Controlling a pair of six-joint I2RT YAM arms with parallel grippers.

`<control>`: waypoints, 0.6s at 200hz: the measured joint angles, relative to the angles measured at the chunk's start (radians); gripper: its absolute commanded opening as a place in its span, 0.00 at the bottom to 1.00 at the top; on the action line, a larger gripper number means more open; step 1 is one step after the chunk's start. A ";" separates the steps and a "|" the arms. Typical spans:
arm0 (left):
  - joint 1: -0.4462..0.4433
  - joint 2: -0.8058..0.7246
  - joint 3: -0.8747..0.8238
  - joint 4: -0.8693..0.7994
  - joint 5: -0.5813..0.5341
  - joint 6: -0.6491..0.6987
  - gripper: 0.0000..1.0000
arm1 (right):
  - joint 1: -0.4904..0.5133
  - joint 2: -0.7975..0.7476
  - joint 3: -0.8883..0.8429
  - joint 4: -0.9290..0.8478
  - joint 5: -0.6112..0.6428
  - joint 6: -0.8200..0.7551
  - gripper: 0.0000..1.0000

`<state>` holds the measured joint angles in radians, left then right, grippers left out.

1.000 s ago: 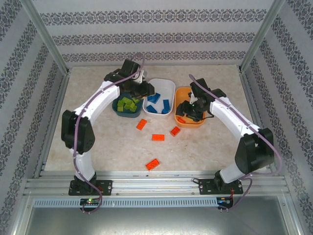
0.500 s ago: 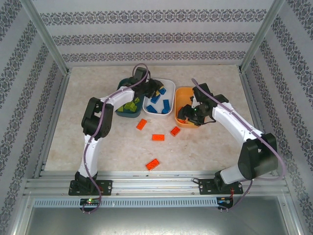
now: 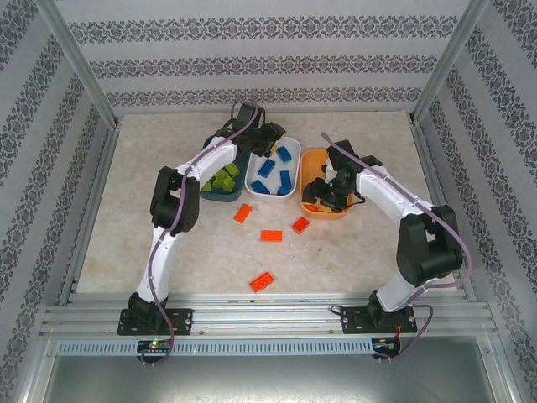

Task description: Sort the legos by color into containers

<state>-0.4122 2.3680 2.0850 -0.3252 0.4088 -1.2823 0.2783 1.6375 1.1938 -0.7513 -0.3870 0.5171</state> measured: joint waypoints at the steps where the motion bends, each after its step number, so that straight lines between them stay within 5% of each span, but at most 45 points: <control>1: 0.000 0.000 0.002 -0.003 0.000 0.001 0.52 | 0.000 0.001 0.000 0.001 0.000 0.000 0.59; 66: 0.001 0.004 0.135 -0.182 0.000 0.109 0.53 | -0.002 0.018 0.031 0.008 -0.003 0.007 0.60; 120: 0.000 -0.093 0.107 -0.314 -0.042 0.386 0.61 | -0.001 0.005 0.095 -0.029 0.048 0.049 0.67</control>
<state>-0.4122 2.2749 2.1918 -0.6395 0.3664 -0.8967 0.2775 1.6428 1.2888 -0.7799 -0.3386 0.5663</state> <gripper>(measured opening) 0.590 0.649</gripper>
